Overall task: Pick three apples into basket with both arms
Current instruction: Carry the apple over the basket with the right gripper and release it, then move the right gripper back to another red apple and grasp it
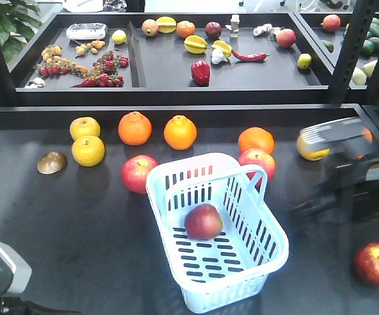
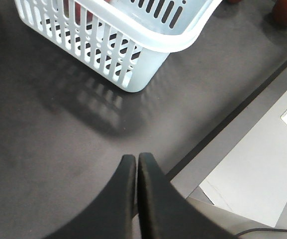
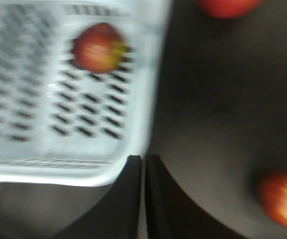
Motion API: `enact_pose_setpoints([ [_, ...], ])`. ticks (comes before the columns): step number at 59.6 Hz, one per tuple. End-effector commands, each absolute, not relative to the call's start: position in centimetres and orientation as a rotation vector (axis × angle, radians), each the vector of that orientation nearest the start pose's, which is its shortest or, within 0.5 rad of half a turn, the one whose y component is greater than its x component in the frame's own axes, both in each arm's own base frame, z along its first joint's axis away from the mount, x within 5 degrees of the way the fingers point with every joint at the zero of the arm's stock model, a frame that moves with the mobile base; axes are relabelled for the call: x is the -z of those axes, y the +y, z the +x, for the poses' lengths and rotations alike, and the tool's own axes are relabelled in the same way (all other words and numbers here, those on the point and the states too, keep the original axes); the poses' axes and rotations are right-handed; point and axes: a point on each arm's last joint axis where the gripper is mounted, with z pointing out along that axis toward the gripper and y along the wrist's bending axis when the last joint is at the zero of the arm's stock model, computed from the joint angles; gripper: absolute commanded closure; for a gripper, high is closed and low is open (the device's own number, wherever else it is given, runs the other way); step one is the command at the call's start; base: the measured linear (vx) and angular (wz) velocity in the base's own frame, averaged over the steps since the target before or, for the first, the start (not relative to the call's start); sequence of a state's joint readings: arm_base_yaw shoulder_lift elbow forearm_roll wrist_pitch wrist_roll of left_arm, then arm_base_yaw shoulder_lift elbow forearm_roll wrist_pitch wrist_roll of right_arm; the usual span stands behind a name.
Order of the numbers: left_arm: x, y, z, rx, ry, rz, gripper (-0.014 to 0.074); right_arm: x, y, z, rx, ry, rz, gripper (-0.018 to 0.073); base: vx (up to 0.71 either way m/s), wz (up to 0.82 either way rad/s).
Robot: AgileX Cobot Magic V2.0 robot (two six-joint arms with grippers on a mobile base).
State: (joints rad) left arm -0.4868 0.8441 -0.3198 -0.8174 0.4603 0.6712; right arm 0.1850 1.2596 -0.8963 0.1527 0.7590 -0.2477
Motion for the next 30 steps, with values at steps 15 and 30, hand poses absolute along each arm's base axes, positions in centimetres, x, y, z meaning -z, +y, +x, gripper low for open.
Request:
enact_pose_setpoints([
  [15,-22.5,-9.3,11.4,0.690,2.247,0.579,0.0602,-27.6,-4.4,25.2,0.094,2.617,0.083,0.0487,0.00,0.00],
  [30,-22.5,-9.3,11.4,0.689,2.247,0.578,0.0602,-22.6,-7.7,28.0,0.069,2.815,0.188,0.0035,0.00,0.00],
])
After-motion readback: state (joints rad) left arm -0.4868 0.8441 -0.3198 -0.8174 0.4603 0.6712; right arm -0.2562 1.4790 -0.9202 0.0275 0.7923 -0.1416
